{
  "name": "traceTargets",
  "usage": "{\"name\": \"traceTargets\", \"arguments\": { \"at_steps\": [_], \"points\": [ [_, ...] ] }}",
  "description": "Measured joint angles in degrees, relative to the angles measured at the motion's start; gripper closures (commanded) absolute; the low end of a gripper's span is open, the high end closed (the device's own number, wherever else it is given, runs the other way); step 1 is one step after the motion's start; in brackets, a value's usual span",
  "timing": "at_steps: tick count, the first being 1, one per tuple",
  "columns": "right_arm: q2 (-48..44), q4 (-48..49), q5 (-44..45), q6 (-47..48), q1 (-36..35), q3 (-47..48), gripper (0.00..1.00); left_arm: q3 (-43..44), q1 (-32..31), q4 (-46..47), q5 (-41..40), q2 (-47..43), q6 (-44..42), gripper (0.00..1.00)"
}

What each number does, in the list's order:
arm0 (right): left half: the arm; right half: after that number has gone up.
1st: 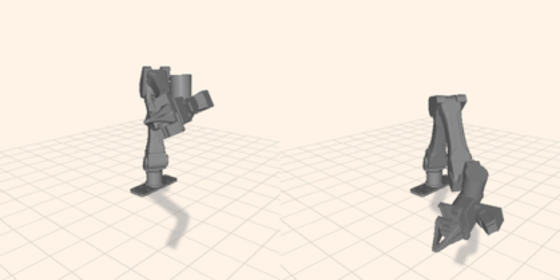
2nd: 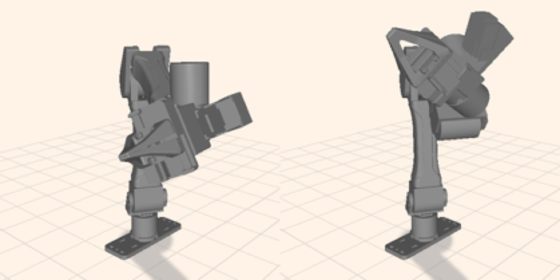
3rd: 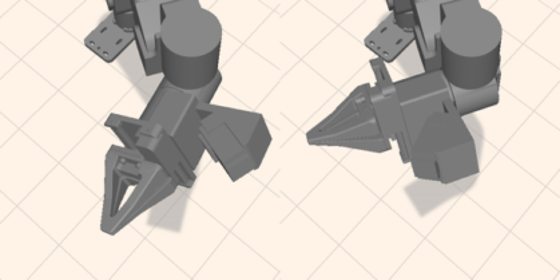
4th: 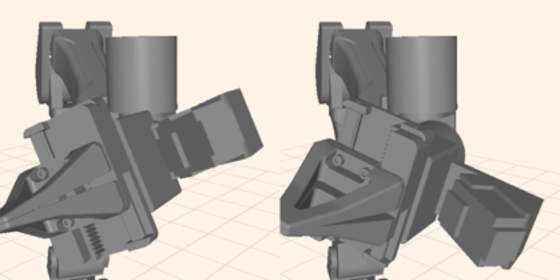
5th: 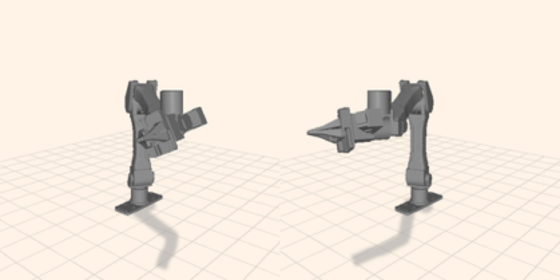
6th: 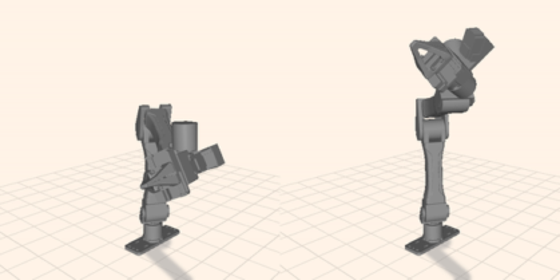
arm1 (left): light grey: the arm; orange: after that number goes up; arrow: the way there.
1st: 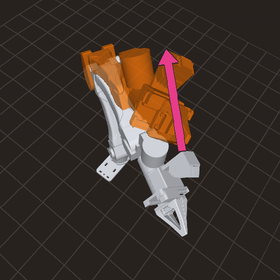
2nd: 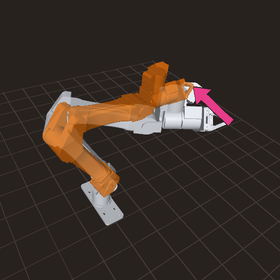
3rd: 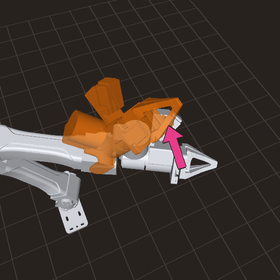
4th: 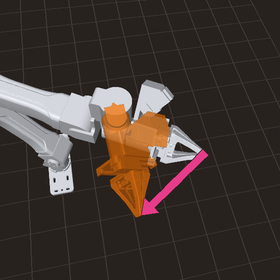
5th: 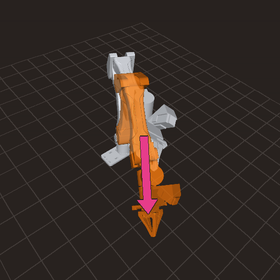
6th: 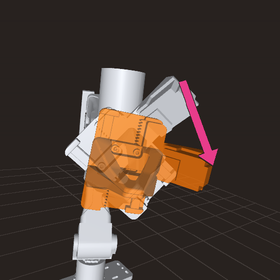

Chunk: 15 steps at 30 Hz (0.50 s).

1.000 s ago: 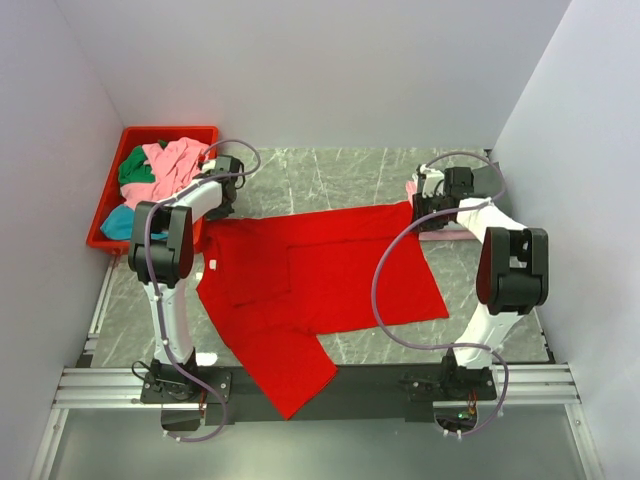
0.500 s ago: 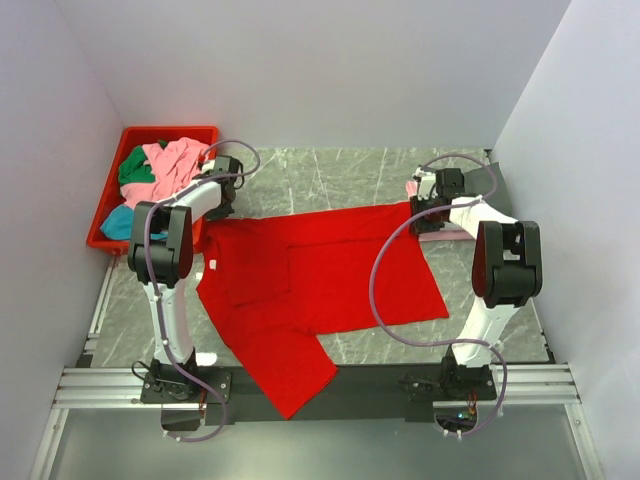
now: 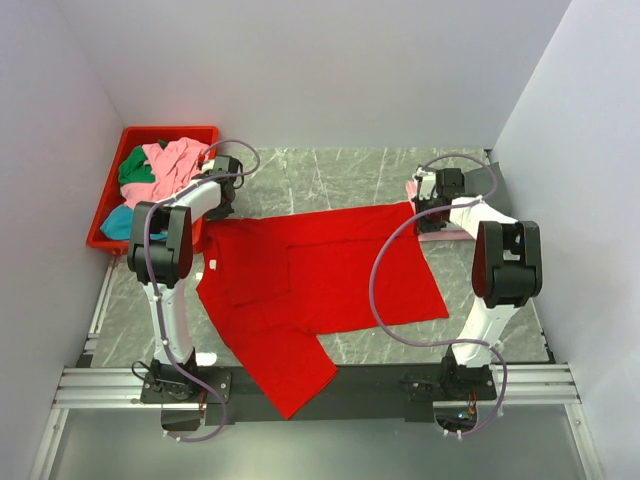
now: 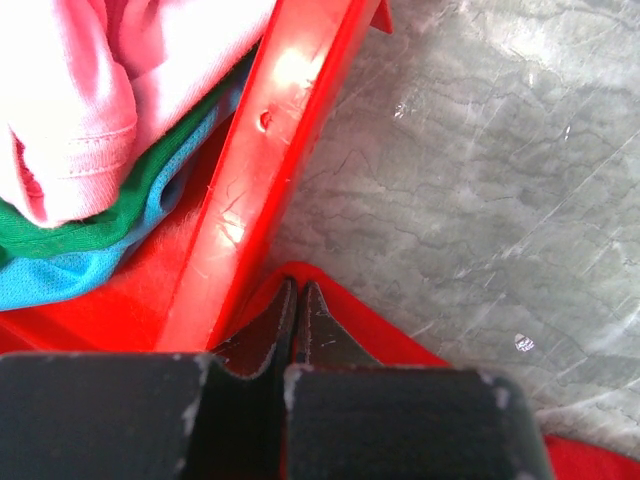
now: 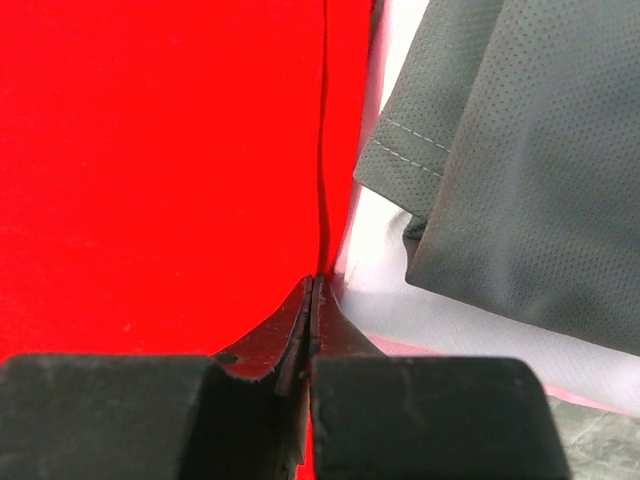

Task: Fold and stack the t-shirts
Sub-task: Fold the tshirt

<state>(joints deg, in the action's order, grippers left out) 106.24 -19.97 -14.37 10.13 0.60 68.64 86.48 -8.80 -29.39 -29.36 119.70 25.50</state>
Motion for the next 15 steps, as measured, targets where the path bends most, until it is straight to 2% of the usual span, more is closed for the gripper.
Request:
{"name": "traceTargets", "arguments": {
  "at_steps": [15],
  "points": [
    [-3.9,0.6,1.1,0.4,0.0,-2.4,1.00,0.0,0.2,0.0,0.6,-0.2,-0.8,1.00]
  ]
}}
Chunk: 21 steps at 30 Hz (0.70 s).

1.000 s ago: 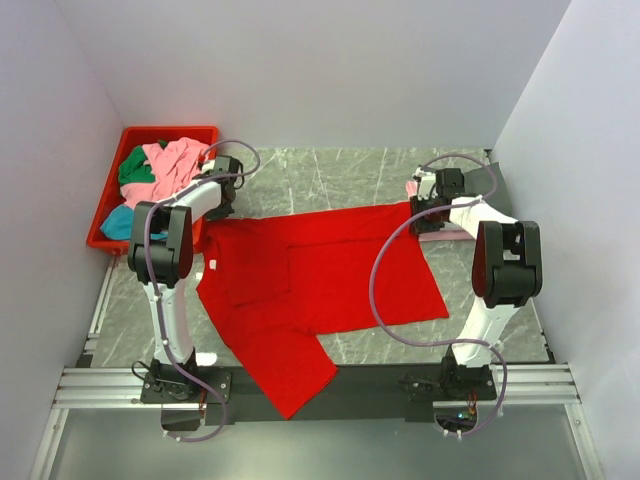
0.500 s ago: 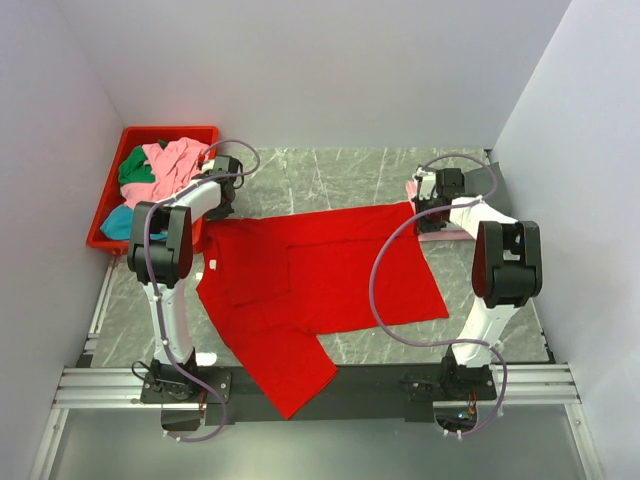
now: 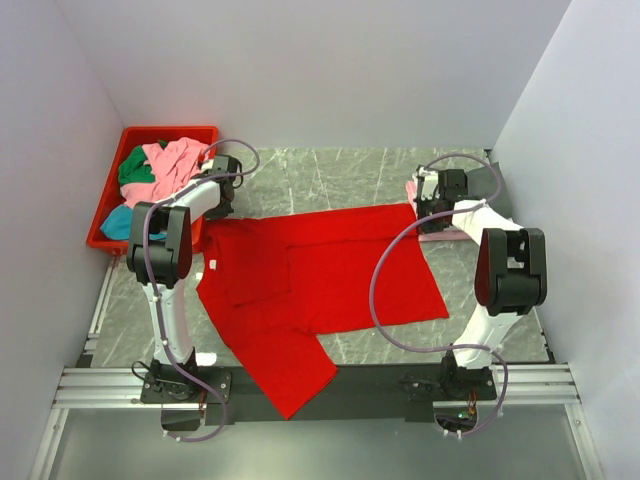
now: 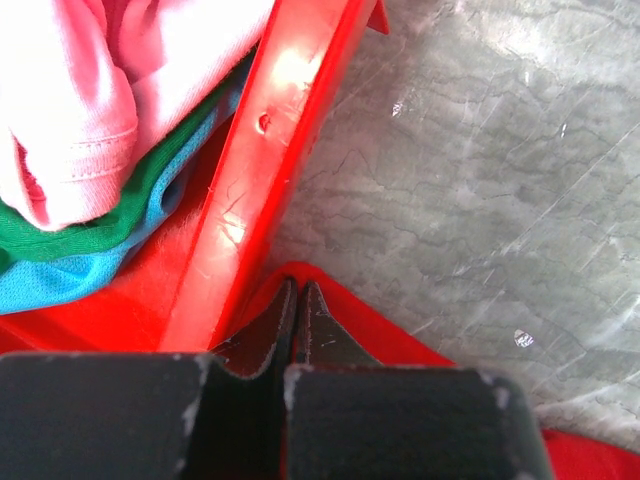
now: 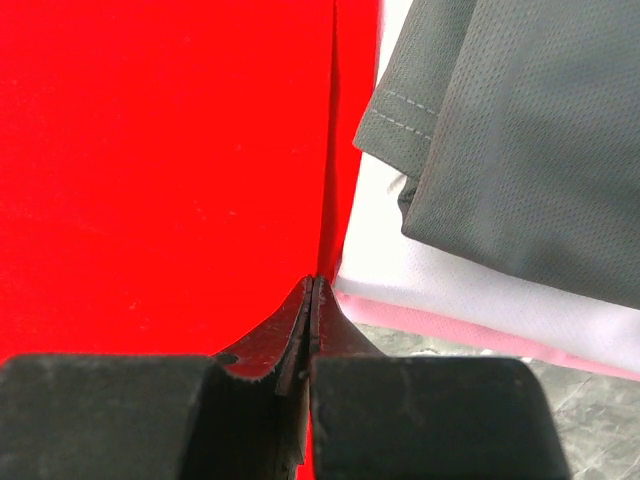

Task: Fold and stack the t-shirts
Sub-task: Fold the tshirt

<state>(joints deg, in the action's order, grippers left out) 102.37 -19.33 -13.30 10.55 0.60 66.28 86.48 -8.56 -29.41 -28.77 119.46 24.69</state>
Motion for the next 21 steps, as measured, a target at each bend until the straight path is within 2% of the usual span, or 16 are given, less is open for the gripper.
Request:
{"name": "traceTargets", "arguments": {
  "at_steps": [5,6,7,9,10,13,15,21],
  "points": [
    [0.0,-0.7,-0.3,0.7,0.0,-0.1,0.97,0.0,0.1,0.0,0.4,0.0,0.0,0.99],
    [0.0,-1.0,-0.5,1.0,0.0,-0.1,0.94,0.0,0.1,0.0,0.6,0.0,0.0,0.99],
    [0.0,-1.3,-0.9,1.2,0.0,-0.1,0.85,0.0,0.2,0.0,0.8,-0.1,0.0,0.97],
    [-0.1,-1.8,-1.5,1.8,0.0,-0.1,0.74,0.0,0.3,-0.2,1.6,-0.5,-0.1,0.83],
    [-0.2,-2.1,-1.8,2.3,0.0,-0.1,0.63,0.0,0.4,-0.2,2.2,-0.8,-0.3,0.69],
    [-1.9,-3.4,-2.8,3.6,0.0,-0.3,0.53,0.0,0.5,-0.3,5.4,-2.8,-0.3,0.54],
    [-4.4,-4.5,-3.7,4.3,0.0,-0.3,0.49,0.0,0.6,-0.3,7.2,-5.2,-0.2,0.50],
    [-13.6,-7.1,-9.8,8.0,0.0,-0.3,0.47,0.2,1.1,0.0,12.5,-15.1,-0.2,0.37]
  ]
}}
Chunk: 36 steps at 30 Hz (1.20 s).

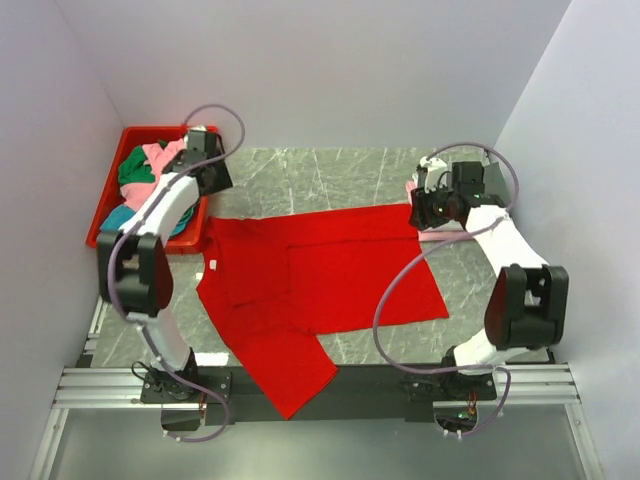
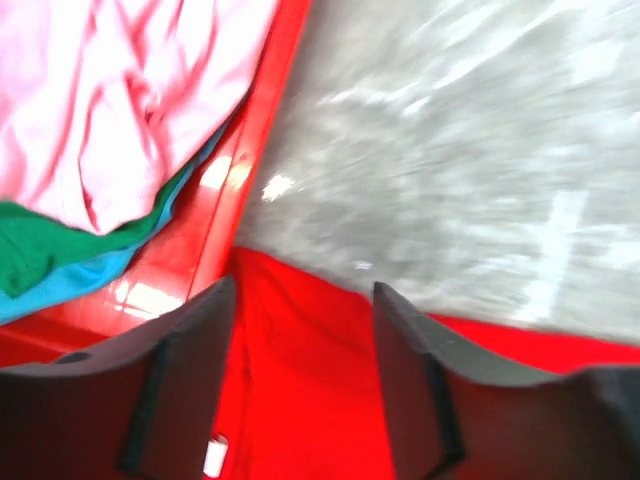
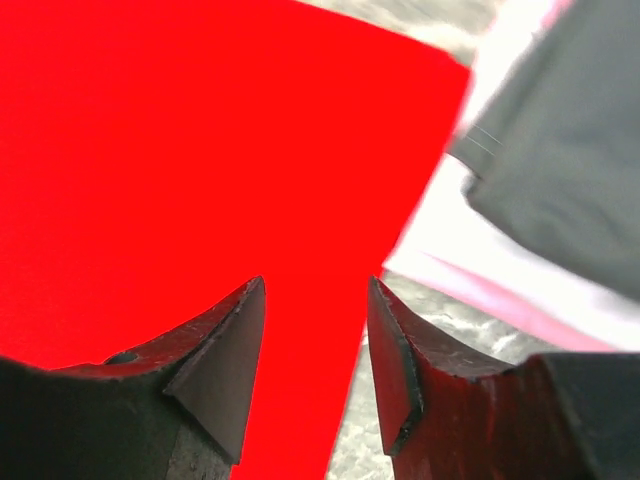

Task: Fold and stack the t-shirts
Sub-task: Fold the tshirt

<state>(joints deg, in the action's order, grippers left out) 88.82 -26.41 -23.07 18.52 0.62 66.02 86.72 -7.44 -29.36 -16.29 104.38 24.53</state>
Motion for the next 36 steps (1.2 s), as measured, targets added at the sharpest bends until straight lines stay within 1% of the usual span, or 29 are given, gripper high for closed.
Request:
{"name": "traceTargets", "arguments": {
  "at_steps": [1,3,6,8,9,10,11,12,13,15,16,19,21,22,25,27,29,32,34,36],
  "points": [
    [-1.2,-0.8,-1.7,1.2,0.0,0.0,0.47,-0.2,0.0,0.3,1.1,-2.1,0.0,0.32],
    [-3.3,-2.7,-5.3,3.8,0.0,-0.1,0.47,-1.6,0.1,2.0,3.3,-7.0,-0.1,0.31],
    [-5.8,-6.8,-12.3,10.4,0.0,-0.3,0.46,-5.9,0.1,4.3,6.9,-15.9,-0.9,0.29],
    [-7.9,-9.7,-17.2,16.5,0.0,-1.6,0.46,-10.7,0.1,5.8,9.6,-22.8,-1.5,0.21],
    [-9.7,-11.4,-20.4,20.6,0.0,-3.1,0.38,-14.6,0.1,7.4,11.2,-27.4,-1.8,0.15],
    [-11.4,-12.7,-22.7,23.9,0.0,-4.6,0.31,-17.6,0.1,8.1,12.7,-31.1,-1.6,0.02],
    [-13.7,-14.5,-25.2,28.4,0.0,-6.6,0.22,-21.7,0.2,8.8,14.6,-35.8,-1.4,0.01],
    [-16.0,-16.0,-27.9,32.7,0.0,-8.9,0.10,-26.1,0.2,10.2,16.6,-40.9,-0.3,0.01],
    [-18.5,-17.2,-30.7,37.7,-0.3,-11.4,0.09,-29.9,0.2,10.4,18.7,-45.9,1.3,0.03],
    [-22.0,-20.9,-34.8,47.0,-1.5,-16.0,0.10,-36.3,0.2,10.3,23.9,-54.4,5.8,0.08],
    [-22.6,-22.7,-36.0,50.6,-2.5,-17.4,0.10,-38.4,0.2,9.3,26.3,-57.6,8.5,0.16],
    [-21.0,-29.4,-38.2,62.0,-6.0,-19.7,0.13,-42.8,-0.4,4.9,33.7,-62.0,16.3,0.31],
    [-19.8,-32.5,-39.0,66.2,-6.4,-20.0,0.15,-46.5,-2.3,0.9,36.3,-63.5,21.1,0.32],
    [-19.6,-33.0,-39.1,67.0,-6.4,-20.0,0.15,-48.9,-4.6,-1.6,37.0,-64.5,24.0,0.32],
    [-19.3,-32.3,-39.3,66.2,-6.4,-20.0,0.16,-56.7,-15.0,-8.9,37.9,-70.4,34.0,0.33],
    [-19.3,-29.8,-39.1,63.1,-6.4,-20.0,0.16,-61.0,-23.1,-13.5,38.6,-75.3,41.7,0.33],
    [-19.3,-26.4,-38.5,59.3,-6.4,-20.0,0.16,-62.5,-29.0,-17.2,38.3,-76.9,47.3,0.32],
    [-19.3,-22.1,-37.0,54.2,-6.4,-20.0,0.16,-62.4,-36.1,-20.0,37.5,-74.5,53.0,0.32],
    [-19.2,-20.0,-36.1,51.6,-6.4,-20.0,0.17,-61.3,-40.5,-20.8,36.8,-69.7,54.7,0.31],
    [-19.1,-18.6,-35.4,49.6,-6.4,-20.0,0.17,-58.6,-46.0,-21.4,35.2,-62.2,55.7,0.32]
  ]
}}
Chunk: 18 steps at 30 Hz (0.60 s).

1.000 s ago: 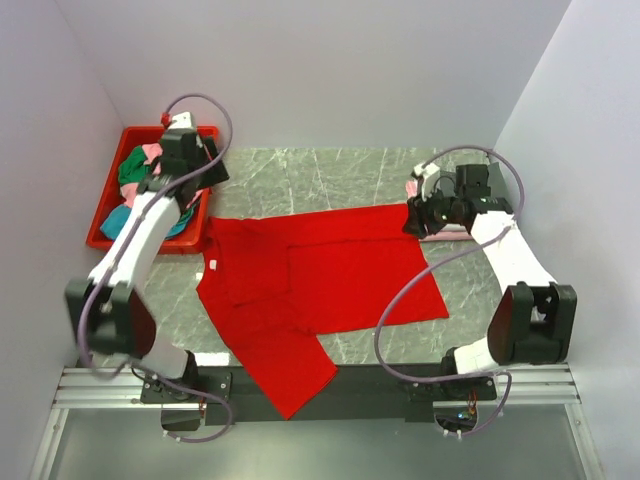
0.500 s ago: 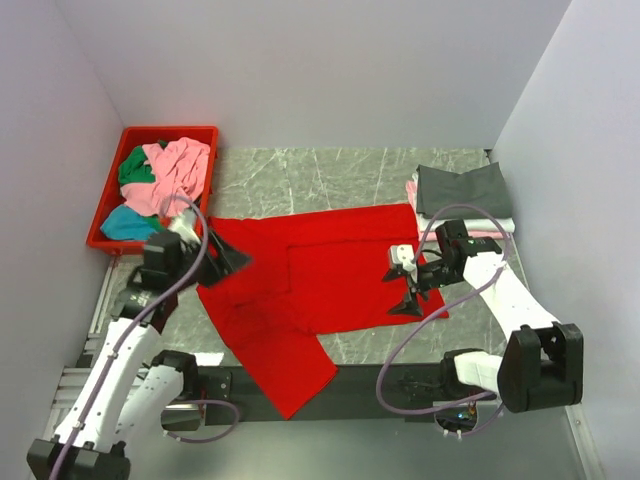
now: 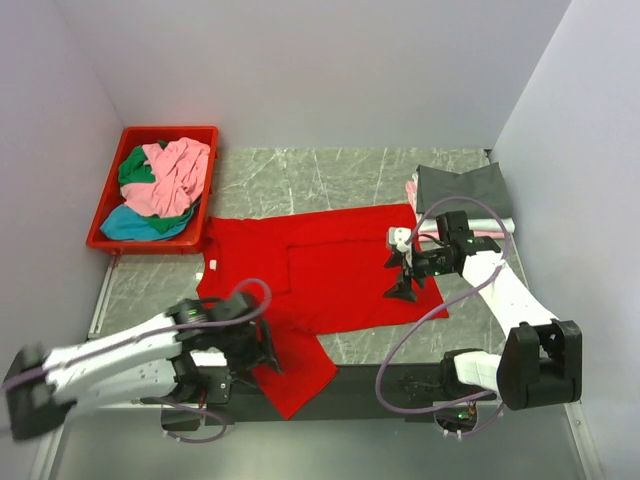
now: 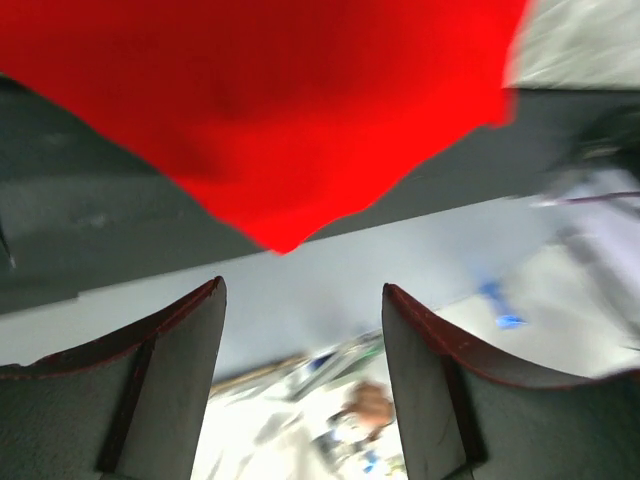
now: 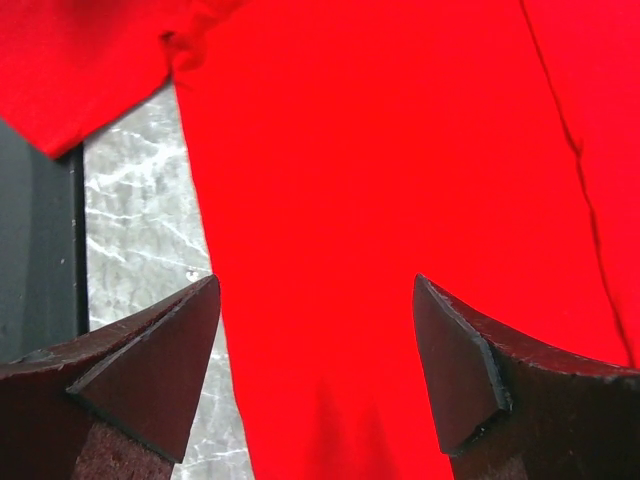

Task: Fold and stack the t-shirts
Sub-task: Fold the tshirt

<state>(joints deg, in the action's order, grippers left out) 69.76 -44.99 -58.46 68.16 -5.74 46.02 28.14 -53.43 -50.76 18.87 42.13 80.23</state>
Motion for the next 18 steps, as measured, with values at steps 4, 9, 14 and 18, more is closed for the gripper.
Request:
{"name": "traceTargets", "arguments": {
  "at_steps": [4,9,14,18],
  "points": [
    [0.6,1.8,1.0,-2.8,0.3,0.0,0.17,5.7,-14.1,2.6,-2.3,14.7,2.8,0.33],
    [1.5,2.5,1.7,-4.2,1.0,0.0,0.17,7.9,-25.6,8.1,-4.1,23.2,8.0,0.43],
    [2.0,2.5,1.9,-4.3,1.5,0.0,0.17,7.5,-31.1,12.9,-4.8,26.0,14.0,0.49],
    [2.1,2.4,1.9,-4.2,1.9,0.0,0.17,5.9,-33.8,16.6,-5.3,26.5,18.6,0.53]
  ]
}}
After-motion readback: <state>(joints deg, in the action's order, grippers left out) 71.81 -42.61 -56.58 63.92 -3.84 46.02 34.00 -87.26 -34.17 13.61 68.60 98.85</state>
